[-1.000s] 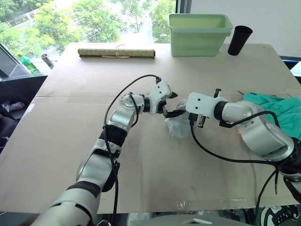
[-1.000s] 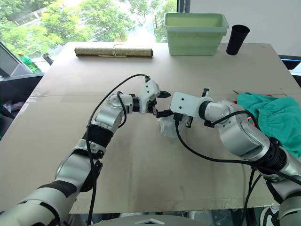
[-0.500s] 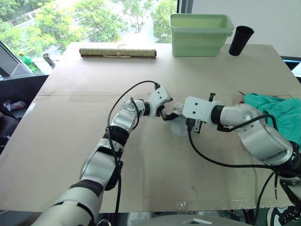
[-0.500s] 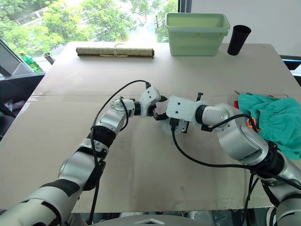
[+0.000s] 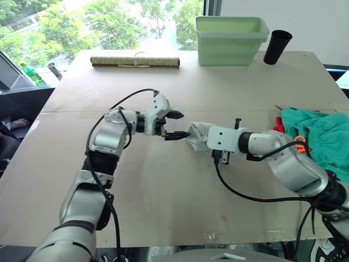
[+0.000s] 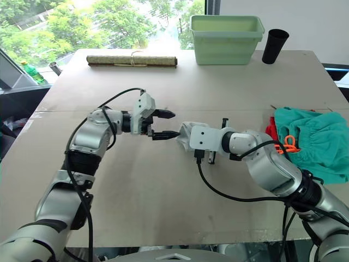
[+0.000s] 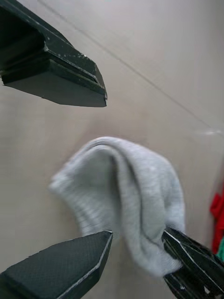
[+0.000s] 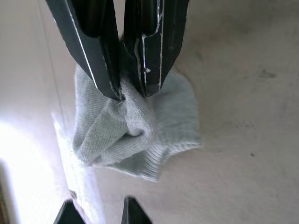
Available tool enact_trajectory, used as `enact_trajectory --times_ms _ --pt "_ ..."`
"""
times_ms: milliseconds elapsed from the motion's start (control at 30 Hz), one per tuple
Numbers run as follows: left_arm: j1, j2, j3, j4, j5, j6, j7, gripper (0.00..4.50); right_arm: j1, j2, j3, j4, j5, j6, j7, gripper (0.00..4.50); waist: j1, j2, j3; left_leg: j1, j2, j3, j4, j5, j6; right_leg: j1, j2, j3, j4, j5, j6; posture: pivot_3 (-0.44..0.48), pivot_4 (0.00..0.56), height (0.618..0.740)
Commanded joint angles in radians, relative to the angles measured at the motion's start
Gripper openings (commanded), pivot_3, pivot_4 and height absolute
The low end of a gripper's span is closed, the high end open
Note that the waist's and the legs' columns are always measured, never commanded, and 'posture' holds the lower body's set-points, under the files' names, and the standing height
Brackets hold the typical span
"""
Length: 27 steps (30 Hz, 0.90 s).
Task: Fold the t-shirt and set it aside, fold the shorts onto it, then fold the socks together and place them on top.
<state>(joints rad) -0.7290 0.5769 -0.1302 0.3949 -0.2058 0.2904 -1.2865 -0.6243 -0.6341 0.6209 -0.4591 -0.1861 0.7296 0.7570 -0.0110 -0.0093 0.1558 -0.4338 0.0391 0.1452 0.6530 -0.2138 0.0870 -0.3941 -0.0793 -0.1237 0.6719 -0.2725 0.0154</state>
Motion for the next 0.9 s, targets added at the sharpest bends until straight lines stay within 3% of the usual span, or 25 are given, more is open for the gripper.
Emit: enact_trajectory --times_ms 33,333,467,500,600,667,900 --pt "-0.024 0.018 0.034 -0.029 -0.028 -0.004 -0.01 4.5 -0.029 0.038 0.011 0.037 -0.028 -0.058 0.001 0.01 0.001 0.0 0.0 0.0 0.0 0.0 0.0 0.0 0.0 0.0 0.0 0.0 0.0 0.0 0.0 0.0 0.15 0.737" --pt "-0.112 -0.079 0.08 -0.015 -0.074 0.019 0.089 4.5 -0.074 0.136 0.056 0.208 -0.072 -0.156 0.047 0.01 -0.002 -0.001 0.0 0.0 0.0 0.0 0.0 0.0 0.0 0.001 0.0 0.001 0.002 0.0 0.0 0.0 0.15 0.737" --pt "-0.107 -0.089 0.033 -0.007 -0.029 0.003 0.099 4.5 -0.072 0.155 0.052 0.246 -0.083 -0.182 0.065 1.45 -0.004 -0.001 0.0 0.0 0.0 0.0 0.0 0.0 0.0 0.001 0.001 0.001 0.002 0.0 0.0 0.0 0.15 0.737" --pt "-0.096 -0.073 -0.004 0.003 0.014 -0.02 0.094 4.5 -0.073 0.157 0.044 0.254 -0.082 -0.187 0.071 2.09 -0.004 -0.001 0.0 0.0 0.0 0.001 0.0 0.0 0.0 0.0 0.001 0.001 0.003 0.0 0.0 0.0 0.15 0.737" --pt "-0.079 -0.037 -0.063 0.051 0.099 -0.066 0.101 4.5 -0.058 0.152 -0.003 0.243 -0.047 -0.191 0.102 3.24 -0.004 -0.001 -0.001 0.001 0.0 0.001 0.0 0.0 0.0 0.001 0.001 0.001 0.003 0.0 0.0 0.0 0.15 0.737" --pt "-0.077 -0.019 -0.088 0.088 0.145 -0.104 0.115 4.5 -0.039 0.142 -0.057 0.202 0.009 -0.172 0.138 4.29 -0.003 -0.001 -0.001 0.001 0.0 0.001 0.0 0.0 0.0 0.0 0.001 0.001 0.003 0.0 0.0 0.0 0.15 0.737" --pt "-0.066 -0.003 -0.123 0.163 0.222 -0.198 0.128 4.5 -0.036 0.145 -0.314 0.041 0.34 0.045 0.277 4.44 -0.001 -0.002 -0.001 0.0 0.0 0.0 0.0 0.0 0.0 0.0 0.0 0.001 0.002 0.0 0.0 0.0 0.15 0.737"
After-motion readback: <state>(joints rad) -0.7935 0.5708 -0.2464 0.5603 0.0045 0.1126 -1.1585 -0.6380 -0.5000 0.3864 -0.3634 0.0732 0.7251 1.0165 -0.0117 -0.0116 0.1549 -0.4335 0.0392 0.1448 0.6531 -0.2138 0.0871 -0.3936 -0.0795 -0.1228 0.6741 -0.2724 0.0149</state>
